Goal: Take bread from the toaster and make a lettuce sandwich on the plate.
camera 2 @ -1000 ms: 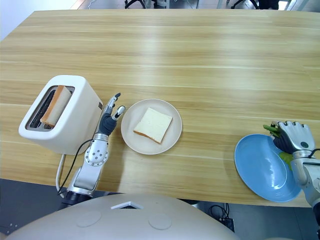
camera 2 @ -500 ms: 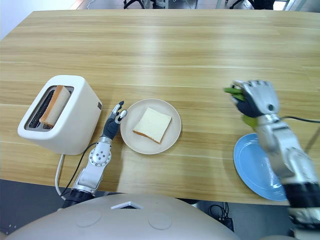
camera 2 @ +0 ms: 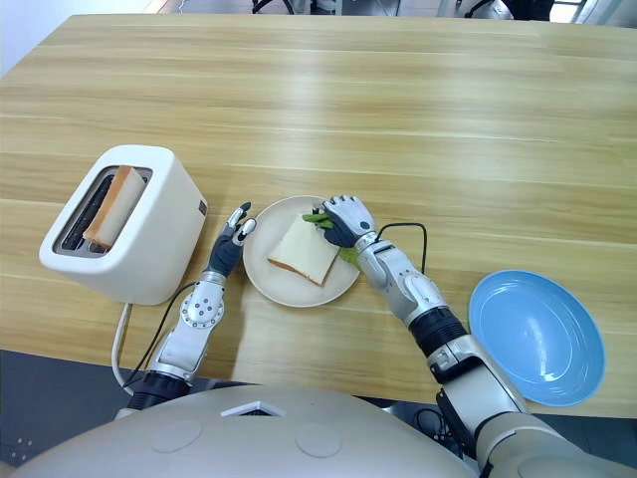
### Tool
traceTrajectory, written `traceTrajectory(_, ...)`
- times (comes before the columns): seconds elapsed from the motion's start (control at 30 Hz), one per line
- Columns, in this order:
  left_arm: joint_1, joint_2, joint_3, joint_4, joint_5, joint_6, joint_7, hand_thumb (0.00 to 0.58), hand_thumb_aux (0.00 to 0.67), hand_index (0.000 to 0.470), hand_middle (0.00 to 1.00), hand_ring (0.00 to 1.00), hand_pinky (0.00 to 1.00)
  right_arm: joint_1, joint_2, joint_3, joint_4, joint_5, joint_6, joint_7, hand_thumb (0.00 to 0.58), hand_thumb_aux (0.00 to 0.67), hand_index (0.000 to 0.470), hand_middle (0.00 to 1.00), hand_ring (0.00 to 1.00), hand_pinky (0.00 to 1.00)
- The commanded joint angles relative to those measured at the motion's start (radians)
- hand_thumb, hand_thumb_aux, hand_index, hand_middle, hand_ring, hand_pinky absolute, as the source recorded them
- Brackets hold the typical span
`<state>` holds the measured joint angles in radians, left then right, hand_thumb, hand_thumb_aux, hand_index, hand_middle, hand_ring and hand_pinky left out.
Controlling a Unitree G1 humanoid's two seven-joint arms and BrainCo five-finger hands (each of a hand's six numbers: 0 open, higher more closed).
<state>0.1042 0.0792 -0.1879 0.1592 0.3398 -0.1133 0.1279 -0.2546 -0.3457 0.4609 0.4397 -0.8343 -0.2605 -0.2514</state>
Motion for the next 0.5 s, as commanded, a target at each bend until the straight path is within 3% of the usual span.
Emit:
traceTrajectory(0.03,0.002,0.007,-0.004,0.002,-0.001,0.005,-0.011,0.000,0.000,0.000,0.00,0.00,0.00,0.019,-0.002,0.012,0.003,0.001,-0.014,-0.019,0.580,0.670,0.460,1.00,1.00,1.00)
traceTrajectory(0.5,-0.005,0.003,-0.026,0.043,0.002,-0.009,-0.031,0.000,0.000,0.000,0.00,0.00,0.00,0.041,0.045,0.014,-0.193,0.013,0.014,0.022,0.580,0.670,0.460,1.00,1.00,1.00)
